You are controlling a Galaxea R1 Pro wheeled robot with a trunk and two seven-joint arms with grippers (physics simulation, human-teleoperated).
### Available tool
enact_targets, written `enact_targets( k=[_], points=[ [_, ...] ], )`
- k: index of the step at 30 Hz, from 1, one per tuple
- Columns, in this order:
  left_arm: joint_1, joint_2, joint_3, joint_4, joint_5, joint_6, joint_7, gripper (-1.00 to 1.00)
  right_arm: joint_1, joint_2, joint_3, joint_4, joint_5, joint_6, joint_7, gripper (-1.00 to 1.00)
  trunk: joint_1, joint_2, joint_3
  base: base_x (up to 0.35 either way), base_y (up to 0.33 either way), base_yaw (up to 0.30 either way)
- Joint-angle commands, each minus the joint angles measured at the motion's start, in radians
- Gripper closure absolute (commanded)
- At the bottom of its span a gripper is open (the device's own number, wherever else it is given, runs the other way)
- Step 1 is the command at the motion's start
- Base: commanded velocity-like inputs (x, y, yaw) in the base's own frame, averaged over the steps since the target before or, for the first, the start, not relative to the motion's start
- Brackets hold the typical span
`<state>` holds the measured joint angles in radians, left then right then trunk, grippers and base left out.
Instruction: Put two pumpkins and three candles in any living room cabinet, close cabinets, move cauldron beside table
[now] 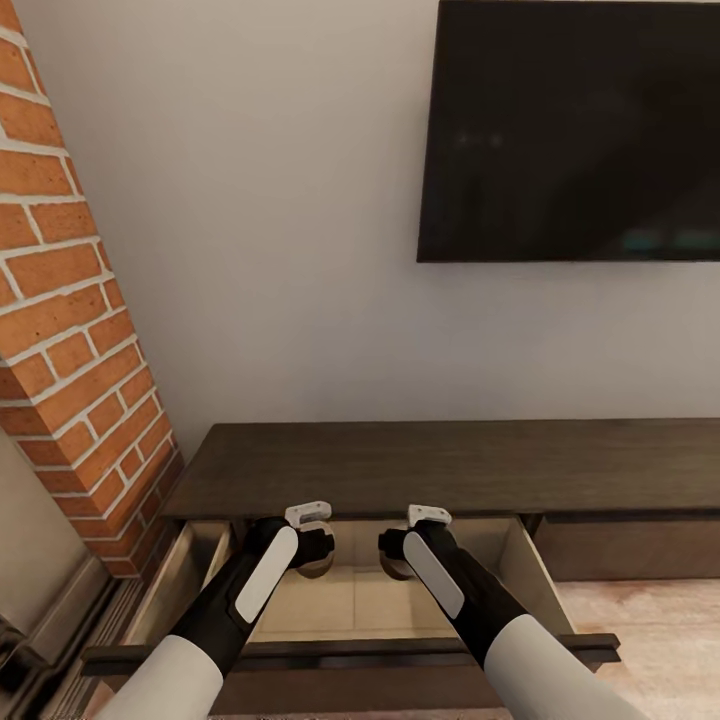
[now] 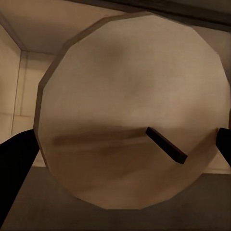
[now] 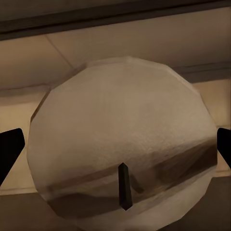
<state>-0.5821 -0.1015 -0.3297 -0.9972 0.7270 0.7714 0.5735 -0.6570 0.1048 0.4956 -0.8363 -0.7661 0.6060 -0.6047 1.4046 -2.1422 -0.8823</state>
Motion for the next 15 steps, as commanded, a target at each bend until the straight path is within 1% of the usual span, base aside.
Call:
enact_targets(
  k=[1, 15],
  points=[
    [-0.001, 0.0, -0.002, -0.001, 0.01, 0.0, 0.01, 1.0, -0.001, 0.0, 0.003, -0.001, -0.009, 0.0, -0.009, 1.0, 0.004, -0.008, -0.004, 0.0, 0.0, 0.0],
    [-0.001, 0.0, -0.002, -0.001, 0.006, -0.001, 0.006, 1.0, -0.001, 0.0, 0.004, -0.001, -0.008, -0.001, -0.008, 1.0, 0.057, -0.106, -0.048, 0.0, 0.0, 0.0]
  ],
)
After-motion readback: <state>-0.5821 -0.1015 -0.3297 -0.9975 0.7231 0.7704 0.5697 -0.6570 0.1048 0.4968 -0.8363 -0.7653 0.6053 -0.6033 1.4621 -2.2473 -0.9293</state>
